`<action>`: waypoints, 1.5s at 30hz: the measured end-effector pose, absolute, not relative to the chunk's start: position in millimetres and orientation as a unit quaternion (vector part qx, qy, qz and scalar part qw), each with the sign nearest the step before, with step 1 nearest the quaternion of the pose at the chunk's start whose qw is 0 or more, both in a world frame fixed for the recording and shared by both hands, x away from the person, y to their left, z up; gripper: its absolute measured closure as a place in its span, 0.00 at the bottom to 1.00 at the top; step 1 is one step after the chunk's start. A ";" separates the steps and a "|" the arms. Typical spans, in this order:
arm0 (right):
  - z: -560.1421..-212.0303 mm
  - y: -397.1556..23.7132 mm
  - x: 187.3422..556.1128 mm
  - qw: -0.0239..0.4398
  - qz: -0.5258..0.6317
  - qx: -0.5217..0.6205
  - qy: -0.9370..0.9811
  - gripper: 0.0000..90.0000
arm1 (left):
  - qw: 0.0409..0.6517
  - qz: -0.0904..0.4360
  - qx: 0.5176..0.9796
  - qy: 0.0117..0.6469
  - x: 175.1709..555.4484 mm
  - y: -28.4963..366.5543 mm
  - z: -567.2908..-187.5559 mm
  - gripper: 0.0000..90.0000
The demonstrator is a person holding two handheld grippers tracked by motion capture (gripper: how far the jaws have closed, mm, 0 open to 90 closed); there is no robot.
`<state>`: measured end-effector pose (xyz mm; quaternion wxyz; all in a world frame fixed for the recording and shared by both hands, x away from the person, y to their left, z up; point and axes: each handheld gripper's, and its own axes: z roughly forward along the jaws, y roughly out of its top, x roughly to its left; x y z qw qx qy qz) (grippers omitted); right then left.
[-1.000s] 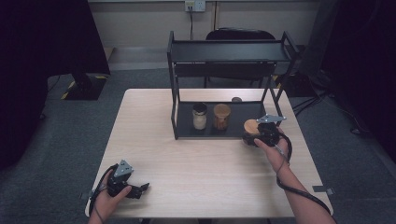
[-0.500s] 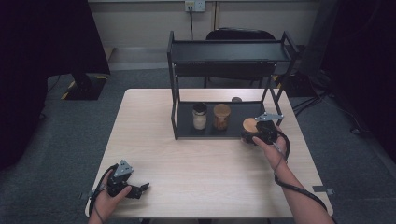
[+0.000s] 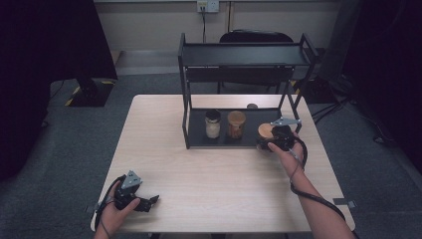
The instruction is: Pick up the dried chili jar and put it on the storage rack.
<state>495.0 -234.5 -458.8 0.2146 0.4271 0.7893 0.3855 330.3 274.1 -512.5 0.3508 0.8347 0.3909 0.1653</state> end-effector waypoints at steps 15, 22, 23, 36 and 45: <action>-456.2 -229.5 505.4 0.219 0.383 0.425 0.790 0.28 | 0.351 0.165 0.835 0.391 330.3 274.1 -512.5 0.00; -453.1 -224.9 508.4 0.225 0.379 0.419 0.794 0.28 | 0.351 0.165 0.835 0.391 330.2 274.1 -512.5 0.00; -452.7 -224.6 509.1 0.226 0.379 0.419 0.794 0.28 | 0.351 0.165 0.835 0.391 330.2 274.1 -512.5 0.00; -451.4 -220.2 518.1 0.227 0.381 0.420 0.792 0.28 | 0.351 0.165 0.835 0.391 330.2 274.1 -512.5 0.00; -453.5 -219.2 523.0 0.228 0.382 0.424 0.789 0.28 | 0.351 0.166 0.835 0.391 330.2 274.1 -512.6 0.00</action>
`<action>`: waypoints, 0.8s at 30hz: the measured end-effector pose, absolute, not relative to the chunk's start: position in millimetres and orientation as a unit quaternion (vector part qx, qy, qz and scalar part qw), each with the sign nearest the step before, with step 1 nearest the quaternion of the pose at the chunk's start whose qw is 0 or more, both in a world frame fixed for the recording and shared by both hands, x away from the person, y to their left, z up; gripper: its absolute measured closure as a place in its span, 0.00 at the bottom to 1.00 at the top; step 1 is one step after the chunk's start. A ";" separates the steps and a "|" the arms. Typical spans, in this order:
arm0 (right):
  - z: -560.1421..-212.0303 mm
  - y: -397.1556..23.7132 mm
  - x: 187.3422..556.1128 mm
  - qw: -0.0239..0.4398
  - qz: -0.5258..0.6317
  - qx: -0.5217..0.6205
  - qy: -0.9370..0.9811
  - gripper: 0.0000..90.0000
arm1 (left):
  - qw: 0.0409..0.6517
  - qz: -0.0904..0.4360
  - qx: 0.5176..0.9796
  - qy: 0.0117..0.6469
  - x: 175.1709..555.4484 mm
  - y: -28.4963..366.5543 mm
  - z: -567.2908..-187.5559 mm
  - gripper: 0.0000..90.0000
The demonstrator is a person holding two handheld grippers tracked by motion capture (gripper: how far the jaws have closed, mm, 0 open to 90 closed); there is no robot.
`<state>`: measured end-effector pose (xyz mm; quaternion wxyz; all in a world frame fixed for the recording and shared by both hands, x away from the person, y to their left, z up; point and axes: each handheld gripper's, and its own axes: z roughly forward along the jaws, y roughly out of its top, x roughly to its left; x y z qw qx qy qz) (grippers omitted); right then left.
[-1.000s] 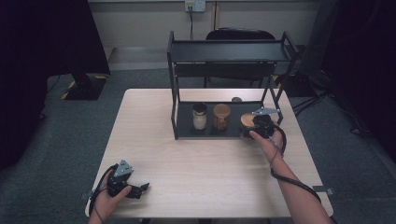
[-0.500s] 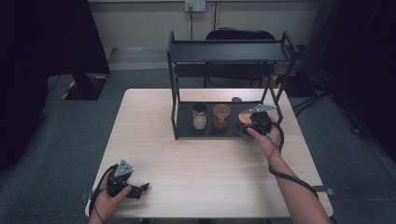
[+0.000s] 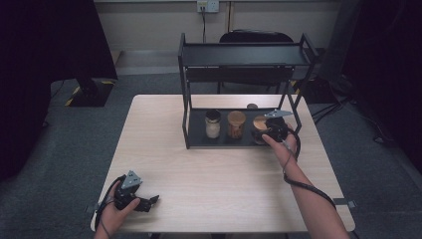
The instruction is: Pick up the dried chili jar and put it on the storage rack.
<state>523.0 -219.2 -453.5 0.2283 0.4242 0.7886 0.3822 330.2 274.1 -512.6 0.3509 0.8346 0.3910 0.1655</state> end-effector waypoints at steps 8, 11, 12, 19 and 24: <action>-456.4 -218.3 527.9 0.230 0.379 0.429 0.787 0.28 | 0.351 0.166 0.835 0.391 330.2 274.1 -512.5 0.00; -458.5 -218.4 529.4 0.231 0.377 0.430 0.787 0.28 | 0.351 0.165 0.835 0.391 330.2 274.1 -512.5 0.00; -459.4 -218.5 530.0 0.231 0.376 0.431 0.787 0.28 | 0.351 0.165 0.835 0.391 330.2 274.1 -512.5 0.00; -463.7 -218.1 533.4 0.229 0.376 0.436 0.785 0.28 | 0.351 0.165 0.835 0.391 330.2 274.1 -512.5 0.00; -465.4 -216.8 536.1 0.229 0.374 0.438 0.785 0.28 | 0.351 0.166 0.835 0.391 330.2 274.1 -512.6 0.00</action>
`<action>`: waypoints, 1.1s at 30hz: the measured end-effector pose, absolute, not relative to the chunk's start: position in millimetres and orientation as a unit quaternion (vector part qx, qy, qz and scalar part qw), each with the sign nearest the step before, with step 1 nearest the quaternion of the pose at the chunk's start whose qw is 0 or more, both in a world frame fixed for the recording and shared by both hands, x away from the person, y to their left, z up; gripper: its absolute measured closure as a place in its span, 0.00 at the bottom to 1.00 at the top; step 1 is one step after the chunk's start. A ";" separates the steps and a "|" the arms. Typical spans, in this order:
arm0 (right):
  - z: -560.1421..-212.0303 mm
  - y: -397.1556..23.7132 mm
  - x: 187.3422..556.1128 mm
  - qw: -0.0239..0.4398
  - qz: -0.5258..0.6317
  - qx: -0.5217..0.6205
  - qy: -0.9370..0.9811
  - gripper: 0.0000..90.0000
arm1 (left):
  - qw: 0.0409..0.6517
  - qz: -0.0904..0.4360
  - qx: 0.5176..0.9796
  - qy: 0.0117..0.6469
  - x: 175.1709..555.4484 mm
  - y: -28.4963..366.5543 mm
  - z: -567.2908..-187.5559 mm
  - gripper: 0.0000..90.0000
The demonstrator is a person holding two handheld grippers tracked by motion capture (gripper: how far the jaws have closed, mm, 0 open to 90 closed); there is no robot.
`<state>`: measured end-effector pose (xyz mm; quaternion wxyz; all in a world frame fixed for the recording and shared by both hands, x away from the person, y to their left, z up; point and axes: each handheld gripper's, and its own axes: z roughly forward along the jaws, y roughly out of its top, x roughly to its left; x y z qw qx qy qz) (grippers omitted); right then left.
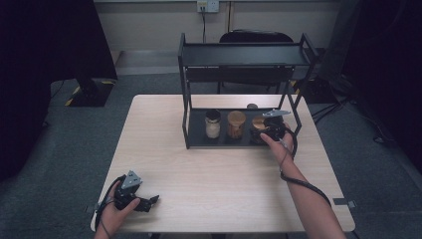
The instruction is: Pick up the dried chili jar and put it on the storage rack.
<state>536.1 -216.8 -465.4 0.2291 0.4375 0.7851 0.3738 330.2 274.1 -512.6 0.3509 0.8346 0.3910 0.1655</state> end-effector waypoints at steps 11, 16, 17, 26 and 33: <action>-469.8 -217.3 541.1 0.226 0.372 0.444 0.783 0.28 | 0.351 0.165 0.835 0.391 330.2 274.1 -512.5 0.00; -470.6 -216.9 542.6 0.227 0.373 0.445 0.782 0.28 | 0.351 0.166 0.835 0.391 330.3 274.1 -512.5 0.00; -470.8 -216.8 542.8 0.226 0.373 0.445 0.782 0.28 | 0.351 0.166 0.835 0.391 330.2 274.1 -512.5 0.00; -472.2 -217.0 544.5 0.223 0.378 0.450 0.778 0.28 | 0.351 0.166 0.835 0.391 330.2 274.1 -512.6 0.00; -473.0 -215.4 545.9 0.225 0.381 0.450 0.776 0.28 | 0.351 0.166 0.835 0.391 330.2 274.1 -512.6 0.00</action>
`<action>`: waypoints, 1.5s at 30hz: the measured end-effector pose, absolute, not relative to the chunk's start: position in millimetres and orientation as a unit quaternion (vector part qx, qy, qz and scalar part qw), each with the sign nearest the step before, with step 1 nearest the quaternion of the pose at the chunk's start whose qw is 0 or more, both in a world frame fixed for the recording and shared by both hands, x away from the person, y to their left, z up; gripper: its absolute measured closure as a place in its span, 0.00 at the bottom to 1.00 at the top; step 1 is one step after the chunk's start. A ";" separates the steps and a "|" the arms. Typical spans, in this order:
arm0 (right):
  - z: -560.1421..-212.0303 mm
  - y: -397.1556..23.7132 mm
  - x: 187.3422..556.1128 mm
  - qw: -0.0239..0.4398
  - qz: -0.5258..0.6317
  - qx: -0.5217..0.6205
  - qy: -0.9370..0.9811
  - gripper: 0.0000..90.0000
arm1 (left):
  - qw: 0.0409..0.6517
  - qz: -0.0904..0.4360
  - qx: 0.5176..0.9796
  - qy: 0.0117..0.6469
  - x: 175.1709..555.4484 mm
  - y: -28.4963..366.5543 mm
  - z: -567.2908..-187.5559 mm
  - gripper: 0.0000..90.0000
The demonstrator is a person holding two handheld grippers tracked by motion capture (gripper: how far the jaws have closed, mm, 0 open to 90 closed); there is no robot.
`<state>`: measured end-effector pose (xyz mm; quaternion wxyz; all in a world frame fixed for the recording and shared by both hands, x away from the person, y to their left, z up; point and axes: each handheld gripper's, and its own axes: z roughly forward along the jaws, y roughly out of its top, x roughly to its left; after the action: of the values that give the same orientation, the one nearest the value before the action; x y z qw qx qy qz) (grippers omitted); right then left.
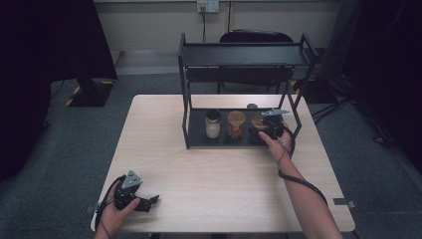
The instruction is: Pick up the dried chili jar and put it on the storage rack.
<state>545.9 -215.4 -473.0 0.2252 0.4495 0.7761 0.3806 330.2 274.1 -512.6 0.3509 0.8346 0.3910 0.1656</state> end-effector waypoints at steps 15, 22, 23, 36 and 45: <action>-473.4 -212.4 548.5 0.228 0.378 0.450 0.776 0.28 | 0.351 0.166 0.834 0.391 330.2 274.0 -512.6 0.00; -472.3 -210.7 547.3 0.226 0.377 0.454 0.775 0.17 | 0.351 0.166 0.834 0.391 330.2 274.0 -512.6 0.00; -471.8 -210.3 547.0 0.223 0.378 0.457 0.774 0.13 | 0.351 0.166 0.834 0.391 330.2 274.0 -512.6 0.00; -465.6 -209.9 539.0 0.211 0.389 0.465 0.767 0.02 | 0.351 0.166 0.834 0.391 330.2 274.0 -512.6 0.00; -463.1 -211.0 531.2 0.206 0.389 0.471 0.765 0.01 | 0.351 0.166 0.834 0.391 330.2 274.0 -512.6 0.00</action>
<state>531.2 -211.0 -463.1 0.2061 0.4709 0.7646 0.3889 330.2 274.0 -512.6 0.3512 0.8343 0.3912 0.1659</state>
